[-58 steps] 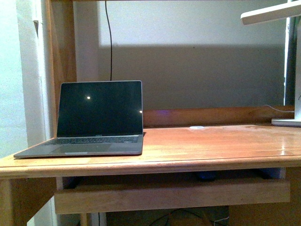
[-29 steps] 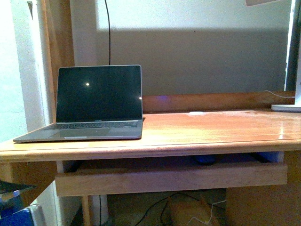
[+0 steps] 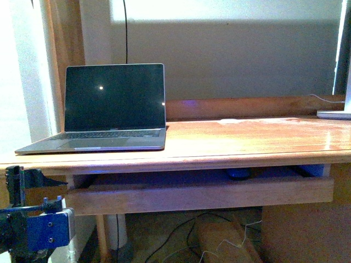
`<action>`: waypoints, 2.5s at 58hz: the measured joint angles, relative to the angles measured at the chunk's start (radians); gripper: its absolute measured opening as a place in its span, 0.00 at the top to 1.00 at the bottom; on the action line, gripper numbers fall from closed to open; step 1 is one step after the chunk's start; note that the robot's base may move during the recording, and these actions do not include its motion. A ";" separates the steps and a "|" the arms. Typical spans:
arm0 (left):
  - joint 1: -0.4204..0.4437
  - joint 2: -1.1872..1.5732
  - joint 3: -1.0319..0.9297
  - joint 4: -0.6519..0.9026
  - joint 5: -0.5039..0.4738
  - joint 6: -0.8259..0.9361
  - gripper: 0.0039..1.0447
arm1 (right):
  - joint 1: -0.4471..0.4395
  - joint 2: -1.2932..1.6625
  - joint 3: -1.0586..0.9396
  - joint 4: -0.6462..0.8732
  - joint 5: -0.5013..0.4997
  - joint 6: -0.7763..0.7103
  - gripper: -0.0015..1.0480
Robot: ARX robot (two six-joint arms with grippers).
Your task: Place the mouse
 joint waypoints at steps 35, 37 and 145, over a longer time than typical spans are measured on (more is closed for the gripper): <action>-0.013 0.186 0.238 -0.074 0.087 0.146 0.07 | 0.000 0.000 0.000 0.000 0.000 0.000 0.07; -0.014 0.190 0.244 -0.076 0.093 0.158 0.07 | 0.000 0.000 0.000 0.000 0.000 0.000 0.07; -0.492 -1.881 -0.793 -0.915 -0.886 -1.595 0.38 | 0.000 0.000 0.000 0.000 -0.001 0.000 0.07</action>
